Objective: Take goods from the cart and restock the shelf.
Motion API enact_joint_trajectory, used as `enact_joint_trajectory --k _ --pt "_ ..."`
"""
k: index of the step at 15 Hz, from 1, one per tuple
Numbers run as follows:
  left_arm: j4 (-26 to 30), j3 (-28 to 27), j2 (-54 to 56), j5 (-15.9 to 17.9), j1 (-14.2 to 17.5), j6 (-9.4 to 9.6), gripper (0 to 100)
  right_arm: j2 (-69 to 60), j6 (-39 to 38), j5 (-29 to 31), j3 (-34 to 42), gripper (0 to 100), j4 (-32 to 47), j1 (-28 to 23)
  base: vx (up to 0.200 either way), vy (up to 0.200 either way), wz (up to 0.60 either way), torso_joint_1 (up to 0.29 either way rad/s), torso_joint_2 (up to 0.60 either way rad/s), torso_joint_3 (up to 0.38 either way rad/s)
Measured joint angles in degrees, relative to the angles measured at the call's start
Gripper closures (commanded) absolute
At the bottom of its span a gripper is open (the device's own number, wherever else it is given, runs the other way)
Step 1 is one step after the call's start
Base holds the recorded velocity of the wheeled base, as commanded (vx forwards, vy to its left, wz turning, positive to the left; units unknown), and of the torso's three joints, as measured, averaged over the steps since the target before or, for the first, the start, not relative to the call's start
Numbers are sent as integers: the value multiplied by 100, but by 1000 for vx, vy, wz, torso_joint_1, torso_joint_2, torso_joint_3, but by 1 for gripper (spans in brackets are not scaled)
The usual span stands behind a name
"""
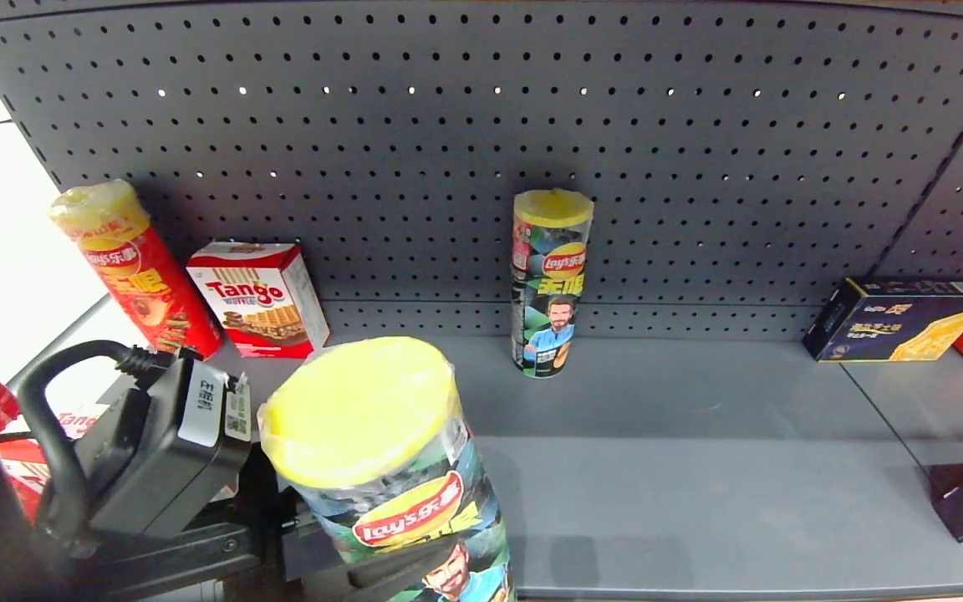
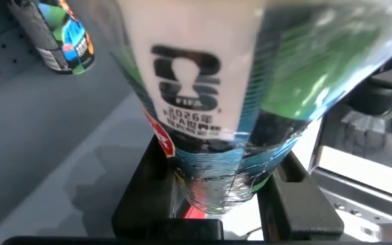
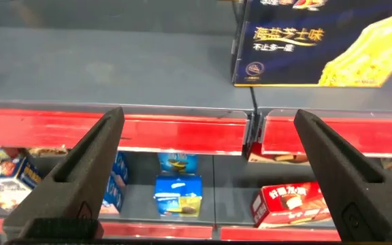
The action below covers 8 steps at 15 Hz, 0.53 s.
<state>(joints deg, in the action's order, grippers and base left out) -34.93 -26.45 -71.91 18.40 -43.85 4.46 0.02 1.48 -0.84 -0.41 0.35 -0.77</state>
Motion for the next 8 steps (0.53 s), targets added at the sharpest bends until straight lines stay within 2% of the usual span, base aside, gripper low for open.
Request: enact_joint_trajectory --k 2,5,8 --pt "-10 -67 17 0 68 51 100 223 -33 -187 -512 0 27 26 0 0 0 0 0 0" --pt "-2 -30 20 18 490 152 100 1390 185 -862 -1604 0 -76 182 0 0 0 0 0 0" --pt "-2 85 39 130 877 148 100 2662 690 -1385 -2213 0 -221 534 0 0 0 0 0 0"
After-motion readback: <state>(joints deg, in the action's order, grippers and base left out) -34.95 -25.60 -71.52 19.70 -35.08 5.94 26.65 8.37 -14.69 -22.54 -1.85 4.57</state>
